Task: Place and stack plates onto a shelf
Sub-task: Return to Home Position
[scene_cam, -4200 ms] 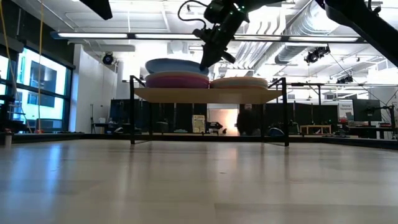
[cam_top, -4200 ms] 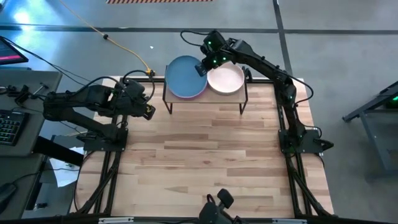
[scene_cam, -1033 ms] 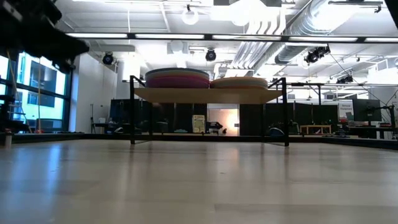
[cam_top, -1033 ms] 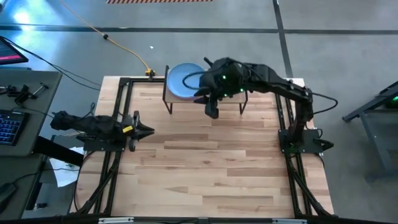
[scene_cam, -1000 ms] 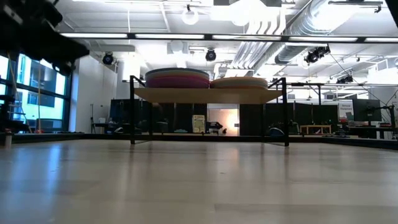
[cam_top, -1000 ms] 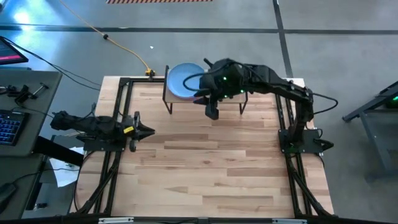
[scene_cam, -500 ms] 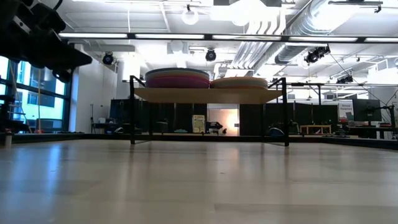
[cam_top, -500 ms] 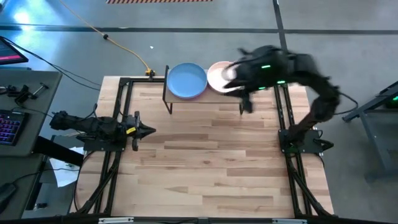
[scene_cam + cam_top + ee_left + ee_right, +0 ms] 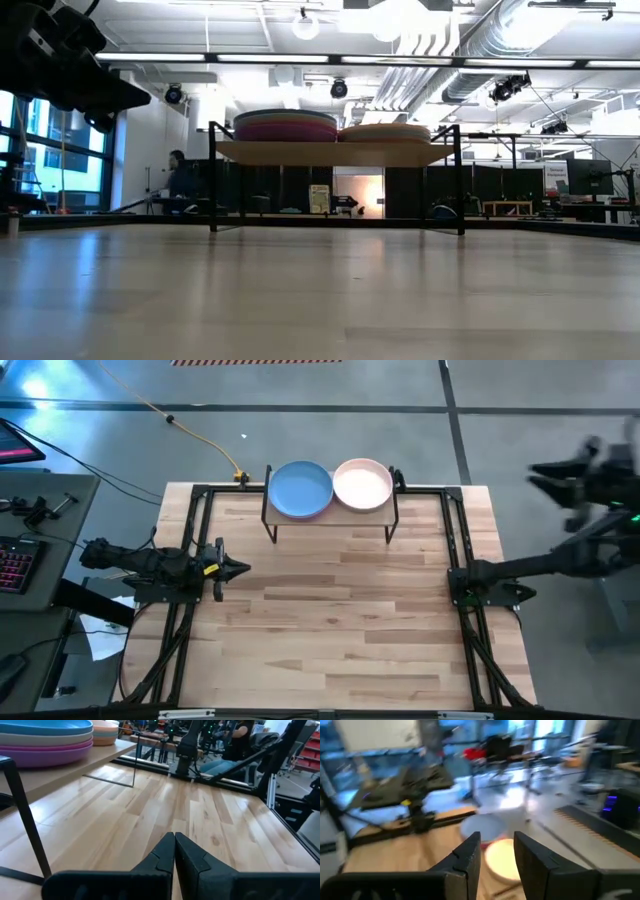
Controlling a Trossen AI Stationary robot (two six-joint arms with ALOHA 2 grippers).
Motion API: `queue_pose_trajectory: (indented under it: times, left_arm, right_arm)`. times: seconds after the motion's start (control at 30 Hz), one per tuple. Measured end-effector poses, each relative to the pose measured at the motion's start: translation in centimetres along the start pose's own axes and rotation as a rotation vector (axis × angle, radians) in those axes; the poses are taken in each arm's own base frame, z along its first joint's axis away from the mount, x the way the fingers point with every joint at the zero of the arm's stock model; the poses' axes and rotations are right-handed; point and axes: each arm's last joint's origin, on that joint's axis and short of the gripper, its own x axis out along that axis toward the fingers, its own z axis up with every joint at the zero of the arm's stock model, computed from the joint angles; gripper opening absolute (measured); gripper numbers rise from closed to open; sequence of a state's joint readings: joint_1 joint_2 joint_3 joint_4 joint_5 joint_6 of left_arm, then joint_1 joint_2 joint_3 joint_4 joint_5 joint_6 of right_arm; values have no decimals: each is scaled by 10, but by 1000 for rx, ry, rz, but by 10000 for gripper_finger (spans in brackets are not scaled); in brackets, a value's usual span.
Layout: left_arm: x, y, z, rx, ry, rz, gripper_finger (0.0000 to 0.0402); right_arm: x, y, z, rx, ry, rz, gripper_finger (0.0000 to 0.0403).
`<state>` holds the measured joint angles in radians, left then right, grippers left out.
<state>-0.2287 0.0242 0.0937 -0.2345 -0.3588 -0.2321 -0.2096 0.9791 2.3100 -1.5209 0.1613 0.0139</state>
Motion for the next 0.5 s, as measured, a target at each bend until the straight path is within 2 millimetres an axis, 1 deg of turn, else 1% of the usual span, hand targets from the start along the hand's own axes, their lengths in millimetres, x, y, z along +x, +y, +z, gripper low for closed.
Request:
queue_pose_trajectory:
  times: [0.1, 0.17, 0.23, 0.3, 0.33, 0.43, 0.5]
  left_arm:
    - [0, 0, 0, 0, 0, 0, 3]
    - [0, 0, 0, -1, -1, 0, 3]
    - [0, 0, 0, 0, 0, 0, 3]
    - [0, 0, 0, 0, -1, 0, 3]
    - [0, 0, 0, 0, 0, 0, 3]
    - [0, 0, 0, 0, 0, 0, 3]
    - [0, 0, 0, 0, 0, 0, 3]
  right_arm:
    - [-41, -10, -22, 51, -66, -98, 103]
    - [-61, -14, -41, 85, -103, -120, 103]
    - [-73, -16, -60, 119, -151, -118, 103]
    - [-75, -16, -81, 132, -172, -121, 103]
    - [-71, -15, -91, 147, -187, -124, 103]
    - [-55, -11, -118, 177, -256, -129, 103]
    - [-38, -7, -137, 183, -284, -142, 103]
